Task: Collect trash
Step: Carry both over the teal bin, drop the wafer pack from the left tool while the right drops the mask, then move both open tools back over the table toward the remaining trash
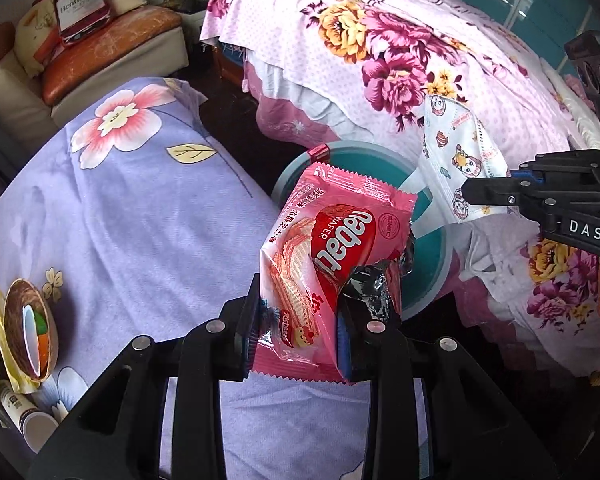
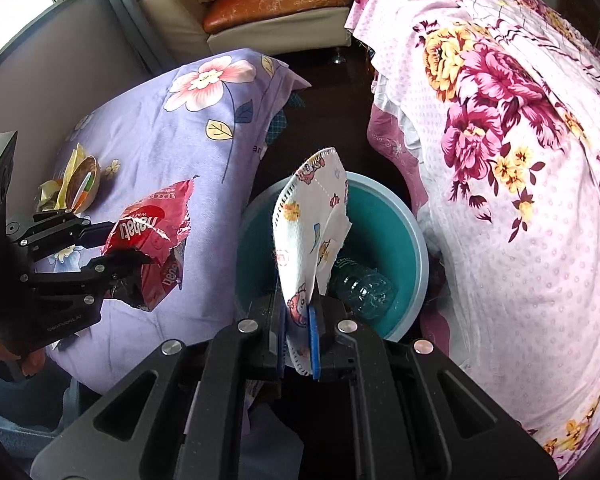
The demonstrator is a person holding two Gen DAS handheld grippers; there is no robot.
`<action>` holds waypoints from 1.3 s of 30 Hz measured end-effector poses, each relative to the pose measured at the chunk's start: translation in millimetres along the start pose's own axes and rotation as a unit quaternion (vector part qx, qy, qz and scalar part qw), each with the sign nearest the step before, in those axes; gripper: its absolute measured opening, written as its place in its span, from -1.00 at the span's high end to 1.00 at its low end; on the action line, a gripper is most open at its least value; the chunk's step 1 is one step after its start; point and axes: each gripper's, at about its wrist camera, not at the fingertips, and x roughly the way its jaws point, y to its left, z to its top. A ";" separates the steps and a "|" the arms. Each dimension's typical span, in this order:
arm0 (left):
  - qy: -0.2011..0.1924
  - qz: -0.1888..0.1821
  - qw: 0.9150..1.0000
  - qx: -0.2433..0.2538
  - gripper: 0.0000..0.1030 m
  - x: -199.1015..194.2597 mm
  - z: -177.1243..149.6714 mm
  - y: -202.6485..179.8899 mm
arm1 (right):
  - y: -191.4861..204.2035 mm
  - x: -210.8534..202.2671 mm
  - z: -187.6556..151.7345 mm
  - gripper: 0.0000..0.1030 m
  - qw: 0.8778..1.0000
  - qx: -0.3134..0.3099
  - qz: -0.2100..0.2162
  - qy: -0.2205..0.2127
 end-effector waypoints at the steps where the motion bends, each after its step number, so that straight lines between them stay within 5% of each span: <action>1: 0.003 0.000 1.000 0.003 0.39 4.6 2.2 -3.3 | -3.5 1.3 -0.9 0.84 1.000 0.003 0.000 0.002; 16: 0.031 -0.003 0.999 0.031 0.33 51.4 31.5 -30.2 | -47.8 17.6 -8.4 0.84 0.999 0.037 0.000 0.019; 22: 0.021 0.002 0.999 0.030 -0.32 54.9 39.5 -34.7 | -57.3 18.8 -8.7 0.83 0.999 0.046 -0.002 0.022; 27: 0.023 0.016 0.999 0.034 -0.57 57.5 35.9 -34.7 | -61.2 23.1 -7.3 0.83 0.998 0.049 -0.002 0.028; 39: 0.006 -0.001 1.000 -0.008 -0.59 31.2 15.0 -8.3 | -50.6 34.9 -2.5 0.79 0.998 0.040 0.005 0.045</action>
